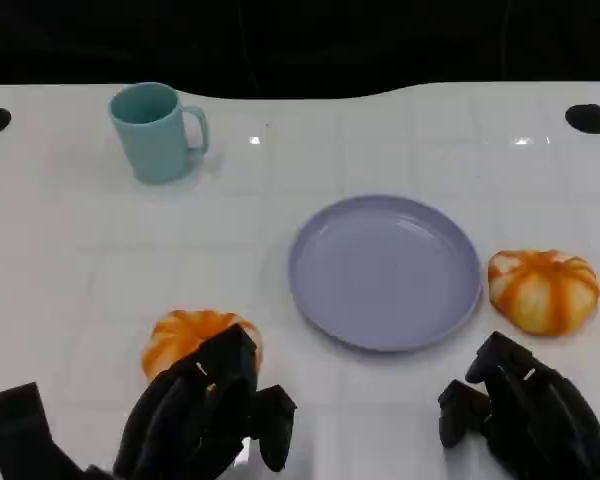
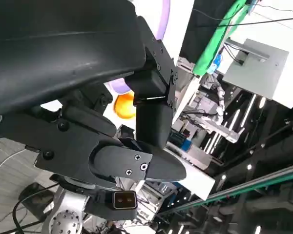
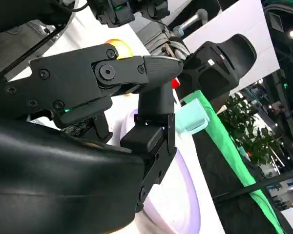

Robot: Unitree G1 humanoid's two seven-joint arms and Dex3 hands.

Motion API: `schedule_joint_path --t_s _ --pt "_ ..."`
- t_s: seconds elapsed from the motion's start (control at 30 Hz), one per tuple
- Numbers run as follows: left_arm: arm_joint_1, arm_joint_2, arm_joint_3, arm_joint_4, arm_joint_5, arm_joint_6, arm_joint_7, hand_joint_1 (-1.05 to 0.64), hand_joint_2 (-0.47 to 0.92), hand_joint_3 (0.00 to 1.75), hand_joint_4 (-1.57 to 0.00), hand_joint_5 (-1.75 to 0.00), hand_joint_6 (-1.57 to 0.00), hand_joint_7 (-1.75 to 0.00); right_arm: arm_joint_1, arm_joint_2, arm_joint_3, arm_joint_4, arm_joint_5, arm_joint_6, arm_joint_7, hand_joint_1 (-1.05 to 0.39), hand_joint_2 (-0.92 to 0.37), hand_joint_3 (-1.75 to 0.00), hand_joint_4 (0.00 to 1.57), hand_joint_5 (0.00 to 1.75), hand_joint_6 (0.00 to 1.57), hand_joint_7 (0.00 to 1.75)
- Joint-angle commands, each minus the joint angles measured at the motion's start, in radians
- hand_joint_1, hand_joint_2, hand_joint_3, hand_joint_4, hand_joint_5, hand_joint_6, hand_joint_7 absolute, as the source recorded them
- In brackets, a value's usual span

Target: Grasp the bread from the table and place it into the plate.

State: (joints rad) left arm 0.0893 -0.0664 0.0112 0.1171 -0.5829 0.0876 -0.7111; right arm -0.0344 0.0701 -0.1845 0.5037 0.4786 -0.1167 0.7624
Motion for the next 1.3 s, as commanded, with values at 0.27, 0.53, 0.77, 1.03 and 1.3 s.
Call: schedule_joint_path --t_s 0.27,0.53,0.77,1.03,1.3 --pt "-0.014 0.033 0.008 -0.017 0.053 -0.089 -0.019 -0.71 0.92 0.24 -0.66 -1.7 -0.55 -1.41 0.005 -0.006 -0.006 0.008 0.007 -0.006 0.006 -0.55 -0.92 -0.27 0.78 1.65 0.67 1.42" --pt "-0.064 0.157 -0.01 -0.062 0.36 -0.396 0.046 -0.82 0.92 0.28 -0.43 -1.13 -0.43 -0.48 0.009 -0.005 -0.003 -0.001 0.001 -0.006 -0.002 -0.55 -0.92 -0.26 0.78 1.66 0.67 1.43" --pt "-0.048 0.342 0.012 -0.236 0.944 -0.584 0.33 -0.83 0.92 0.05 -0.2 -0.79 -0.32 -0.11 0.016 -0.002 0.002 -0.018 -0.005 -0.003 -0.016 -0.56 -0.92 -0.26 0.79 1.66 0.68 1.43" --pt "-0.059 0.458 -0.052 -0.369 1.428 -0.505 0.472 -0.84 0.92 0.06 -0.14 -0.6 -0.29 -0.02 0.017 -0.005 0.001 -0.021 0.001 0.006 -0.014 -0.56 -0.92 -0.25 0.79 1.66 0.69 1.42" --pt "-0.156 0.476 -0.205 -0.263 1.681 -0.336 0.477 -0.81 0.91 0.01 -0.32 -0.32 -0.33 0.0 0.022 -0.005 0.003 -0.031 -0.004 0.007 -0.028 -0.57 -0.92 -0.24 0.79 1.65 0.7 1.4"
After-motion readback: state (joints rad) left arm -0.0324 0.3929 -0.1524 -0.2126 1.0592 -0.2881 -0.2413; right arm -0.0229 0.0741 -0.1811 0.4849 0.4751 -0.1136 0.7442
